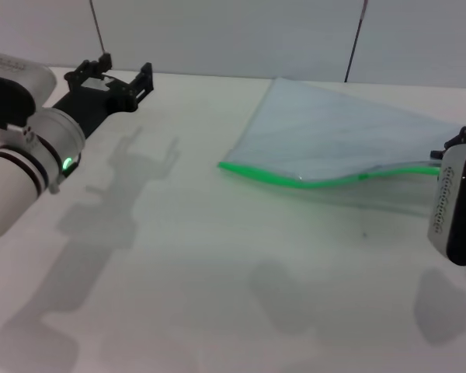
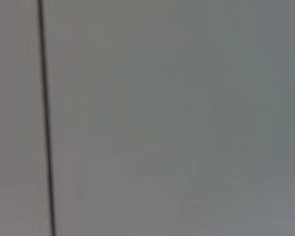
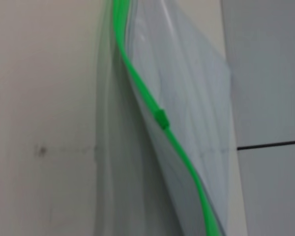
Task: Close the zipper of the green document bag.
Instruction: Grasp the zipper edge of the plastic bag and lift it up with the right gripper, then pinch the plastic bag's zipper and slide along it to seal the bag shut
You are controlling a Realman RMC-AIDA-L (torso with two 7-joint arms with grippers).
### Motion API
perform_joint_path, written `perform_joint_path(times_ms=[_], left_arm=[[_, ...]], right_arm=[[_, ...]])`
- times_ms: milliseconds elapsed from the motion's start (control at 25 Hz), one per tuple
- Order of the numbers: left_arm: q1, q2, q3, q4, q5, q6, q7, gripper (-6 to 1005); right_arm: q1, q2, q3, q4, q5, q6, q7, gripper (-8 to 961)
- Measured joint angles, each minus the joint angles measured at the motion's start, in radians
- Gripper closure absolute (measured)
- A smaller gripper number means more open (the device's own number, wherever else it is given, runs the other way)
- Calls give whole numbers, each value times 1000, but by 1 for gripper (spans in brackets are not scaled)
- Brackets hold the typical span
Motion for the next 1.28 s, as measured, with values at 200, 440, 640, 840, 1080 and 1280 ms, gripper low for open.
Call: perform_joint_path(times_ms=[200,440,640,840,1080,1280], left_arm=[[2,15,65,-47,58,3,-48,278],[3,80,155,-158,265,5,-312,278],[2,122,182,-329,647,-5,-536,278],[-8,123,174,-445,975,0,-727,278],[-41,114,156,-548,1358,-11,-1018,278],[-51,112,136,-581,1441,-43,-1083,278]], right_arm=[[-75,-2,7,-180,1,-67,19,899],[-93,-5,9,-282,5,-136,83,905],[-90,-5,5,-289,10,-139,125,904],[-79,-7,-2,-310,14,-143,188,905],[-40,-6,2,-317,101,-169,222,904],[-28,-6,-5,-313,103,-170,239,904]])
